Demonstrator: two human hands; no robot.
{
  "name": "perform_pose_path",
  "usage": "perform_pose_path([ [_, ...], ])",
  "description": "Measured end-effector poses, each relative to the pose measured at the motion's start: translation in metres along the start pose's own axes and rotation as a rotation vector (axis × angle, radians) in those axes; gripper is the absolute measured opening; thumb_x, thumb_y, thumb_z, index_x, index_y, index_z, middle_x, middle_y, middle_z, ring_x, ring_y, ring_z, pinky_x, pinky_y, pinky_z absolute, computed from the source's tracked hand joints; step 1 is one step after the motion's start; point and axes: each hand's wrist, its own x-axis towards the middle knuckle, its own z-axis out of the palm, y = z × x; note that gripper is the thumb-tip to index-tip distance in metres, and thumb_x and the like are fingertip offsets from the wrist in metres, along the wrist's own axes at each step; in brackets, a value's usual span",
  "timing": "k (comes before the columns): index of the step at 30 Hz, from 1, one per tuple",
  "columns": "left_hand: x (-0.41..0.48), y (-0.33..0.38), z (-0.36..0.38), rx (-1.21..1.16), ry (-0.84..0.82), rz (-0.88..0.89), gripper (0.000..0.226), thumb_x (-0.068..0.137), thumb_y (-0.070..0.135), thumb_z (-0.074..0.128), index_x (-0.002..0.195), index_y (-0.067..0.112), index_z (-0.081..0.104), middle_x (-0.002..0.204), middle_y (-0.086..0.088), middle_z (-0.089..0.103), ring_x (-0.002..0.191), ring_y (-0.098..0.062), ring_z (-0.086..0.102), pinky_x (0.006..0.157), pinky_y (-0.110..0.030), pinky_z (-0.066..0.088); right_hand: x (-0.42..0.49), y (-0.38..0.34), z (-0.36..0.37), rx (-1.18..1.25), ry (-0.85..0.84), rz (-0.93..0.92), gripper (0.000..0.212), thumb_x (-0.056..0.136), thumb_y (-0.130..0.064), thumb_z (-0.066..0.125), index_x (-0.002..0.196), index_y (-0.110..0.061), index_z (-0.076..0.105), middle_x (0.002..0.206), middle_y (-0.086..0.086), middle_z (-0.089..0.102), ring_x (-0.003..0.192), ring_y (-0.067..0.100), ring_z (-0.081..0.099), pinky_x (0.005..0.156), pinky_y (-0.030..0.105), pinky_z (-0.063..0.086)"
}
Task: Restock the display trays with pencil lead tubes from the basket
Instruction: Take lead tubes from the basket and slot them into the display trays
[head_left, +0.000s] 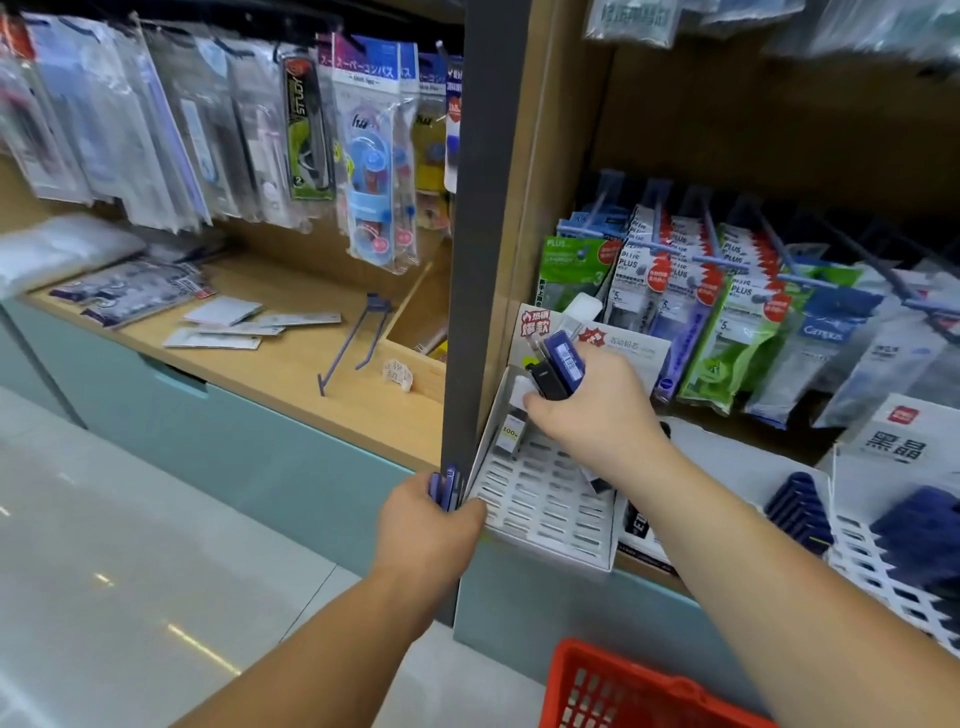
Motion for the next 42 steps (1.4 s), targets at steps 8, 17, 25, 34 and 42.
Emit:
perform_pose_path([
  [8,-0.001,-0.008,-0.012,0.032,-0.063,0.021,0.009,0.092,0.018,0.069,0.093,0.009,0.067,0.089,-0.014,0.072,0.070,-0.019,0.058,0.060,-0.029,0.051,0.003,-0.001,0.000,-0.043,-0.088,-0.085,0.020,0.085,-0.027,0.079,0.090,-0.029,0.059,0.085,-0.006,0.063,0.080,0.011,0.060,0.059,0.019,0.041],
  [17,-0.002,-0.010,-0.012,-0.026,-0.112,0.019,0.006,0.097,0.020,0.066,0.093,0.016,0.065,0.086,-0.012,0.070,0.060,-0.015,0.050,0.050,-0.022,0.044,0.008,0.013,-0.001,-0.111,-0.072,-0.078,0.021,0.085,-0.031,0.078,0.096,-0.029,0.061,0.087,-0.008,0.065,0.085,0.015,0.063,0.069,0.031,0.052],
  [25,-0.001,-0.009,-0.009,-0.063,-0.102,0.010,0.003,0.097,0.020,0.067,0.097,0.018,0.065,0.088,-0.007,0.070,0.062,-0.013,0.055,0.051,-0.020,0.045,0.003,0.020,0.005,-0.192,-0.140,-0.065,0.020,0.084,-0.032,0.077,0.088,-0.032,0.058,0.085,-0.008,0.064,0.084,0.017,0.063,0.077,0.041,0.058],
  [34,-0.005,0.002,-0.010,-0.046,-0.095,0.027,0.010,0.099,0.028,0.068,0.100,0.017,0.067,0.084,-0.009,0.065,0.067,-0.018,0.056,0.046,-0.020,0.047,-0.007,0.009,-0.015,0.373,-0.049,0.153,0.021,0.084,-0.015,0.082,0.098,-0.012,0.067,0.080,0.008,0.072,0.071,0.028,0.073,0.055,0.029,0.053],
  [42,-0.042,0.045,0.002,-0.203,-0.230,0.185,0.024,0.091,0.037,0.076,0.094,0.014,0.071,0.070,-0.009,0.062,0.049,-0.012,0.046,0.045,-0.022,0.044,-0.025,0.006,-0.032,0.944,-0.077,0.373,0.018,0.085,-0.009,0.079,0.101,-0.010,0.073,0.079,0.012,0.074,0.076,0.025,0.074,0.068,0.043,0.063],
])
